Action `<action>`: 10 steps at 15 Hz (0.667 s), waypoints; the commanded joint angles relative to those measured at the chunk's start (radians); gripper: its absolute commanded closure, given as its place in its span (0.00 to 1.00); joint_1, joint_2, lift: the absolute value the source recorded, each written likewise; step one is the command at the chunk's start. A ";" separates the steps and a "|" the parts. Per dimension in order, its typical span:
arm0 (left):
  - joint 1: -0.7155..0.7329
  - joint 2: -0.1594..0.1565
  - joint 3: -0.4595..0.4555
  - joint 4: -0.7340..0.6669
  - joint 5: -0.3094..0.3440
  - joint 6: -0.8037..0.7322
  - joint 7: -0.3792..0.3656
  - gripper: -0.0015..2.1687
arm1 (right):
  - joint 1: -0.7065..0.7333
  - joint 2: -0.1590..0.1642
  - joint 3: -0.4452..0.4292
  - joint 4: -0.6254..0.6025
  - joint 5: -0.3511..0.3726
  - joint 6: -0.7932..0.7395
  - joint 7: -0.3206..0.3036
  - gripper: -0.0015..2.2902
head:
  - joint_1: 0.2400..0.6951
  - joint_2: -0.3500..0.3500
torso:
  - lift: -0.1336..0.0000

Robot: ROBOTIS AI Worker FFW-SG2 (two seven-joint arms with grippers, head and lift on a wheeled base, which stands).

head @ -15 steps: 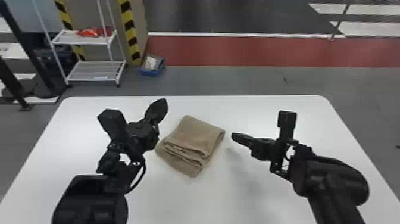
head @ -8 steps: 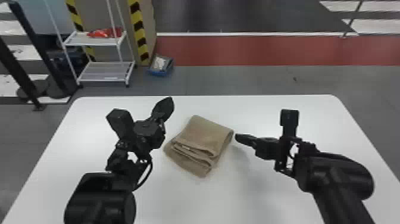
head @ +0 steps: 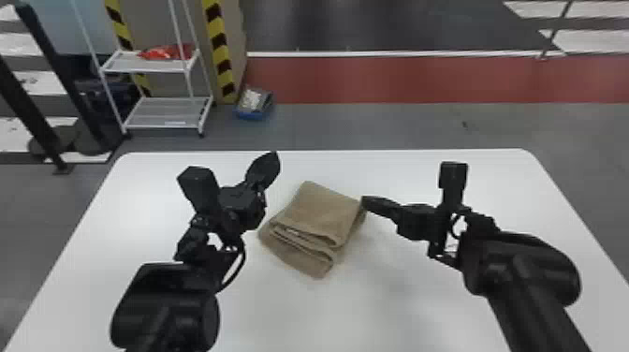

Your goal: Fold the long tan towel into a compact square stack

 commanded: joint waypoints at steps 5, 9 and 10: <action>0.018 0.049 0.049 0.054 -0.006 -0.037 0.005 0.85 | 0.309 0.001 -0.042 -0.474 0.007 0.002 -0.027 0.04 | 1.00 0.56 | 0.58; 0.087 0.084 0.114 0.064 -0.029 -0.040 0.002 0.85 | 0.370 0.001 -0.211 -0.567 -0.085 -0.001 0.050 0.04 | 1.00 0.57 | 0.58; 0.104 0.096 0.123 0.065 -0.037 -0.040 0.000 0.85 | 0.385 0.001 -0.242 -0.589 -0.118 -0.001 0.050 0.04 | 1.00 0.57 | 0.58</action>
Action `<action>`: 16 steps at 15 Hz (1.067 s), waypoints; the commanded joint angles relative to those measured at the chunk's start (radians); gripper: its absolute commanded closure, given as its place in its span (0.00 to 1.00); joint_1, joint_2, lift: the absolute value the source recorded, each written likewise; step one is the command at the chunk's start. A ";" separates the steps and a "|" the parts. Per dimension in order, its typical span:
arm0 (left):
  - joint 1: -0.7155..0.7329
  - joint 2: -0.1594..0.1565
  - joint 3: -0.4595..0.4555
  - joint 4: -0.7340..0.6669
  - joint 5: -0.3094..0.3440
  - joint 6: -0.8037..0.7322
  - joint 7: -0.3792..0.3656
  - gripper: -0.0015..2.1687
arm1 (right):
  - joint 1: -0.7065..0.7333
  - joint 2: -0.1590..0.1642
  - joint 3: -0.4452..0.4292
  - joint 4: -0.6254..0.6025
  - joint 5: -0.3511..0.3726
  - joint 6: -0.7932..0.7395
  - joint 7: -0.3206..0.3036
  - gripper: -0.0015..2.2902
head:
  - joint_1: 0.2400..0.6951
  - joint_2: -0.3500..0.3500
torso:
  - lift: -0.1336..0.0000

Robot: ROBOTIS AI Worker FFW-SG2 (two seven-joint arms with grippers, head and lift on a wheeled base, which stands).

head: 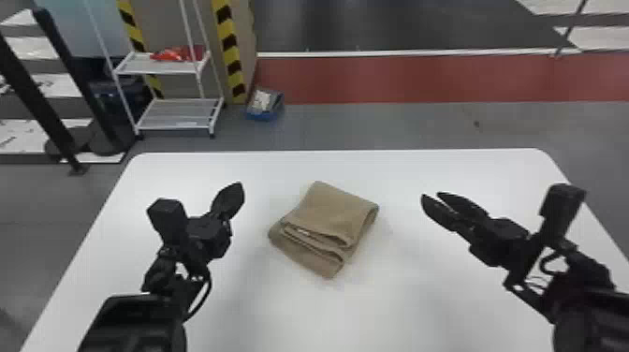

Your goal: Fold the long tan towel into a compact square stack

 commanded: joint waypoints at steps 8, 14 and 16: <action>0.049 0.015 -0.016 0.061 -0.114 0.006 -0.090 0.85 | 0.150 0.001 -0.425 -0.104 -0.285 0.045 0.059 0.04 | 1.00 0.29 | 0.58; 0.041 0.004 -0.014 0.102 -0.136 0.006 -0.046 0.85 | 0.164 0.001 -0.397 -0.104 -0.300 0.079 0.092 0.04 | 1.00 0.24 | 0.58; 0.032 -0.010 -0.017 0.115 -0.148 -0.009 -0.036 0.85 | 0.164 0.001 -0.379 -0.104 -0.300 0.079 0.094 0.04 | 1.00 0.26 | 0.58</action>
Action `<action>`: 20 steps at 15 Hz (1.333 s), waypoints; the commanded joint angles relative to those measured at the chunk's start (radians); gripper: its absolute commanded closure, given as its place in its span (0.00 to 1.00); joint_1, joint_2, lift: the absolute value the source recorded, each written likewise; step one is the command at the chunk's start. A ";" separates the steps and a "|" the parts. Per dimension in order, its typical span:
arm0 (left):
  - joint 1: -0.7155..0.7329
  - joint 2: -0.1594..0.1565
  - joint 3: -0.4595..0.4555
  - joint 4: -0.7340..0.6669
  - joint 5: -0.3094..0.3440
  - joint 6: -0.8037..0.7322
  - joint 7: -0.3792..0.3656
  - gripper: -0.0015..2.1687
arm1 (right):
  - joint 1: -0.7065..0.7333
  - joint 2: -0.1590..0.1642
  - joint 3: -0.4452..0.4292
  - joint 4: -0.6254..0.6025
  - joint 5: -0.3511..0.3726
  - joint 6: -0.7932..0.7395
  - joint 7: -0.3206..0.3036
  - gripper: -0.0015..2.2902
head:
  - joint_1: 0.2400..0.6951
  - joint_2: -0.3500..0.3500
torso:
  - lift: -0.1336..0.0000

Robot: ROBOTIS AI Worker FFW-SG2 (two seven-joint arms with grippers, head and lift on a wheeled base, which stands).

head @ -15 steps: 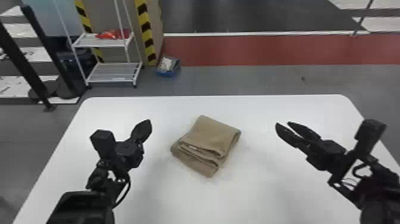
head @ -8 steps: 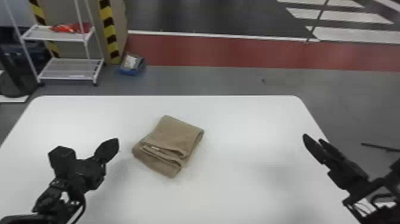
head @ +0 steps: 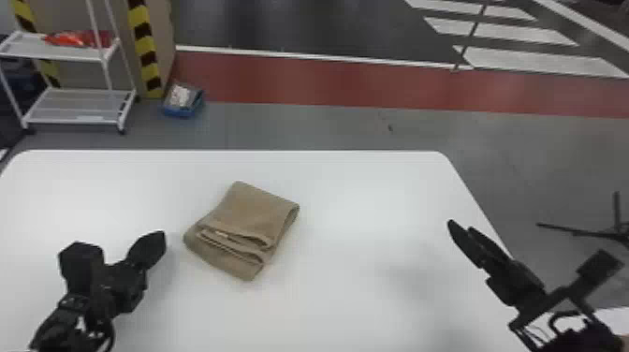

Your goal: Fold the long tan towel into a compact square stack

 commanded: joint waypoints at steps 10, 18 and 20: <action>-0.085 -0.044 -0.068 0.121 -0.046 -0.012 -0.017 0.85 | -0.003 0.001 -0.007 0.012 0.000 0.038 0.023 0.04 | 1.00 0.22 | 0.58; 0.113 -0.045 -0.069 -0.218 -0.031 0.291 -0.103 0.85 | -0.064 0.001 0.039 0.084 0.028 0.041 0.008 0.04 | 1.00 0.17 | 0.58; 0.147 -0.045 -0.088 -0.281 -0.026 0.334 -0.105 0.85 | -0.072 0.001 0.048 0.098 0.032 0.038 0.007 0.04 | 1.00 0.15 | 0.58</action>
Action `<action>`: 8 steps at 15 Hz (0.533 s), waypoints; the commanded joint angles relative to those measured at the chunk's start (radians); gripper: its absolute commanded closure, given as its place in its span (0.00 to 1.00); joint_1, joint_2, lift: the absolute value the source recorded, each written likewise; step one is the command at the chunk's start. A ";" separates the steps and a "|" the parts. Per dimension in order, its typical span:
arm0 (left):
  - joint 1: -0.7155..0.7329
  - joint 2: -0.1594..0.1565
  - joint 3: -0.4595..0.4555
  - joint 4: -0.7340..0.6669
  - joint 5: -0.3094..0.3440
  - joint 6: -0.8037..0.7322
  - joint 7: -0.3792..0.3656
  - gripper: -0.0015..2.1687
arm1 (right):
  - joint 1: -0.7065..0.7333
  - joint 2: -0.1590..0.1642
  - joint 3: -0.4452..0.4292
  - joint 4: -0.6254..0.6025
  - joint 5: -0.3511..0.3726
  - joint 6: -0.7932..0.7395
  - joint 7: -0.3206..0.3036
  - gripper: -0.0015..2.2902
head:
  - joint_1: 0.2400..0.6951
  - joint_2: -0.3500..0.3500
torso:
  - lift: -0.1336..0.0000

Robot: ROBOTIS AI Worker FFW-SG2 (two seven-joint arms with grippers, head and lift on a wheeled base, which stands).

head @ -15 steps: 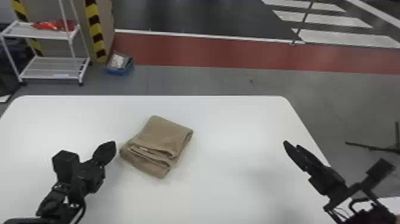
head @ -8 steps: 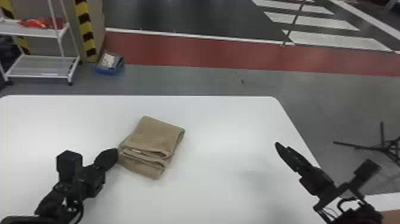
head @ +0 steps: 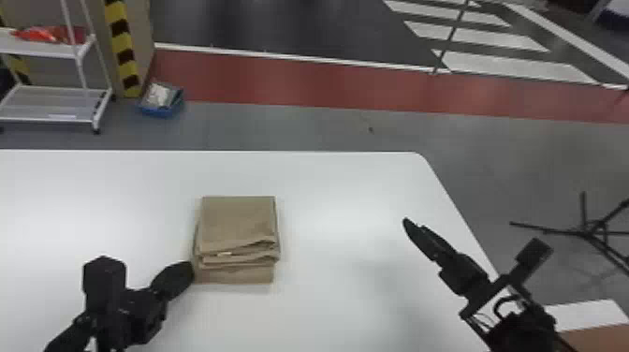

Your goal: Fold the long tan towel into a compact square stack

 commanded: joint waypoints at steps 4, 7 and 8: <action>0.061 0.000 0.045 -0.136 0.013 0.004 0.032 0.81 | -0.006 0.001 0.024 0.018 0.012 -0.013 0.001 0.04 | 1.00 0.13 | 0.58; 0.119 0.000 0.149 -0.231 0.079 -0.150 0.081 0.81 | -0.027 0.001 0.111 0.013 0.051 -0.016 0.000 0.20 | 1.00 0.23 | 0.58; 0.134 0.000 0.185 -0.269 0.113 -0.171 0.088 0.81 | -0.050 0.001 0.162 0.013 0.090 -0.019 -0.020 0.43 | 1.00 0.27 | 0.58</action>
